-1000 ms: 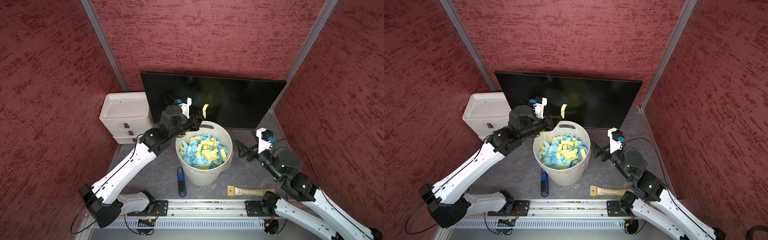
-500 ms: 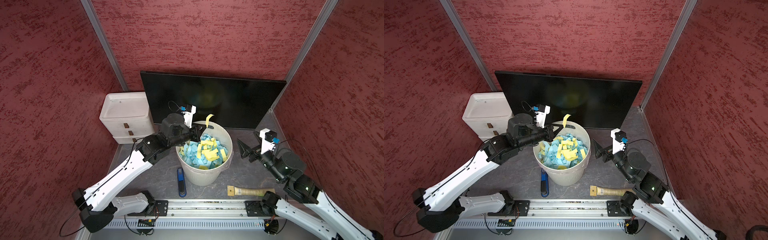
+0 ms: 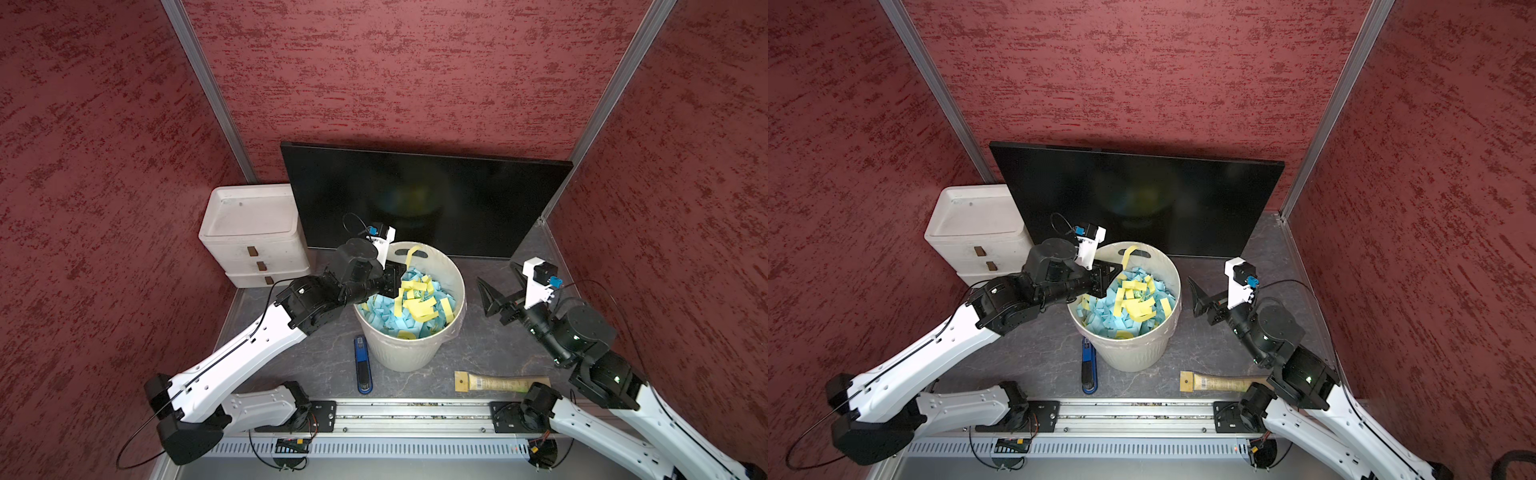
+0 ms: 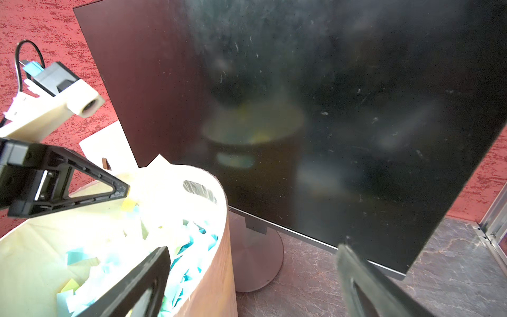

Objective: Remove the sticky note from the monitor
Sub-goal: Place the sticky note in the trash bin.

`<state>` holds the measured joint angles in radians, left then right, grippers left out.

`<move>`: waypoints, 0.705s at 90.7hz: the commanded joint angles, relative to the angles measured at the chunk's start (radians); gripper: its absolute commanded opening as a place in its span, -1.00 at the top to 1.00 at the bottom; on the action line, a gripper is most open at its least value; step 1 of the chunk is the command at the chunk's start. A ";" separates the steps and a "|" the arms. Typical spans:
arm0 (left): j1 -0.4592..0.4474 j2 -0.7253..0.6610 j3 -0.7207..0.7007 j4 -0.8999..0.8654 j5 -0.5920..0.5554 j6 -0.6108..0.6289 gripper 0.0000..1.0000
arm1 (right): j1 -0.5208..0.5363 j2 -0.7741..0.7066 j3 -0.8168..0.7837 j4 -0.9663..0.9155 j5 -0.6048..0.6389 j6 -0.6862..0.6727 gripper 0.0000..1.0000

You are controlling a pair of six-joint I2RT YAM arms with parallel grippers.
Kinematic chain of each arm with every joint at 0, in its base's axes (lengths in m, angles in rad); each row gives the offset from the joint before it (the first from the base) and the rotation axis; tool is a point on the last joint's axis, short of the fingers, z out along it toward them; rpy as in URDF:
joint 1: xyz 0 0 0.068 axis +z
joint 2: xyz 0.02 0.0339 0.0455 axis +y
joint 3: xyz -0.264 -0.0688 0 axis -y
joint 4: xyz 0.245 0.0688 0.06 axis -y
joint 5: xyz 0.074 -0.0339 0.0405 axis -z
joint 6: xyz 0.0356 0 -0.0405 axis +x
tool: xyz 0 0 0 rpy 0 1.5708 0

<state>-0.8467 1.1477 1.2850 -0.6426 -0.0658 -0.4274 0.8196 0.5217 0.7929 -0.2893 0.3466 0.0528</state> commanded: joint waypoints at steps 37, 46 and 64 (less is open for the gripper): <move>0.004 -0.011 -0.030 -0.026 -0.106 0.033 0.62 | 0.005 0.009 0.022 -0.004 0.030 -0.004 -0.97; 0.008 -0.012 -0.031 -0.022 -0.106 0.035 0.53 | 0.007 0.010 0.025 -0.004 0.032 -0.008 -0.97; 0.015 -0.030 -0.024 -0.008 -0.103 0.042 0.35 | 0.006 0.013 0.032 -0.008 0.038 -0.018 -0.97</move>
<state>-0.8398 1.1450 1.2583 -0.6735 -0.1600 -0.3996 0.8196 0.5320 0.7937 -0.2897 0.3557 0.0502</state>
